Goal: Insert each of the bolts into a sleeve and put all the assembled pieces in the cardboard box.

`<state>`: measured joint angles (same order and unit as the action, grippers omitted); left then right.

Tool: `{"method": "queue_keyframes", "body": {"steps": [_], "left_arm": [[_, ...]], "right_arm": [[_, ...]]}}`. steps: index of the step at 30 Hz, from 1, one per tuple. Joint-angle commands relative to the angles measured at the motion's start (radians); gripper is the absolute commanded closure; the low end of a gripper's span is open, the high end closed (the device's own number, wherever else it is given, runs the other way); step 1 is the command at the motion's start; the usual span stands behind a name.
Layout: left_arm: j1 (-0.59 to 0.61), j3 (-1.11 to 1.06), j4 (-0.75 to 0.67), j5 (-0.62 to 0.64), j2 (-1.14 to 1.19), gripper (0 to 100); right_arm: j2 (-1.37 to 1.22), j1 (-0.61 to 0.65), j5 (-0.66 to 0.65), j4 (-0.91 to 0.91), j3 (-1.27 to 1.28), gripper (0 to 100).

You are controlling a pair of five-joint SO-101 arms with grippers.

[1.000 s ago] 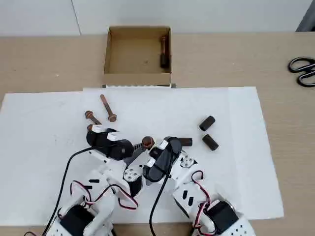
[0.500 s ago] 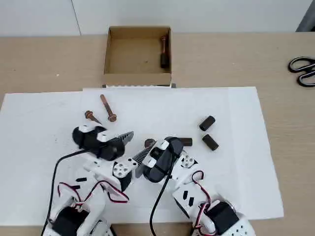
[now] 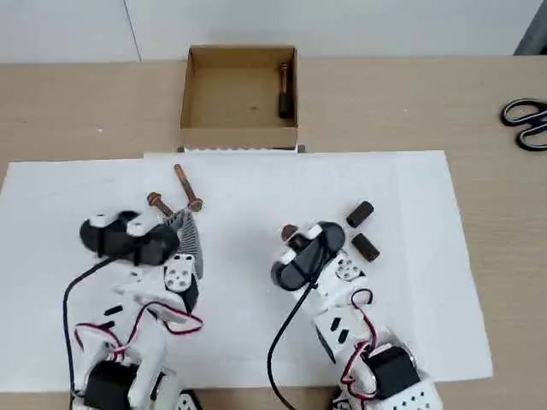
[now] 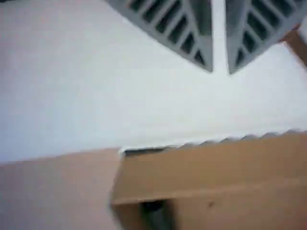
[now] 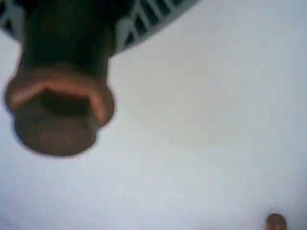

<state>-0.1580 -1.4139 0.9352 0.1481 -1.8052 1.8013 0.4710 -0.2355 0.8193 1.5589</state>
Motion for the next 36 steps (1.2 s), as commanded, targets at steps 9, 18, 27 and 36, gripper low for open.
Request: {"method": "queue_keyframes", "body": {"steps": [9,18,27,36], "left_arm": [[0.098,-0.262,-0.034,-0.038,-0.009,99],[0.095,-0.268,-0.058,-0.037,-0.009,99],[0.095,-0.268,-0.06,-0.038,-0.008,99],[0.097,-0.268,-0.06,-0.037,-0.008,99]], "right_arm": [[-0.054,-0.17,0.061,-0.028,-0.233,99.7],[-0.656,-0.205,0.106,-0.039,-0.71,99.7],[-1.408,-0.205,0.17,-0.058,-1.372,99.7],[-1.96,-0.18,0.161,-0.222,-1.858,99.6]]}}
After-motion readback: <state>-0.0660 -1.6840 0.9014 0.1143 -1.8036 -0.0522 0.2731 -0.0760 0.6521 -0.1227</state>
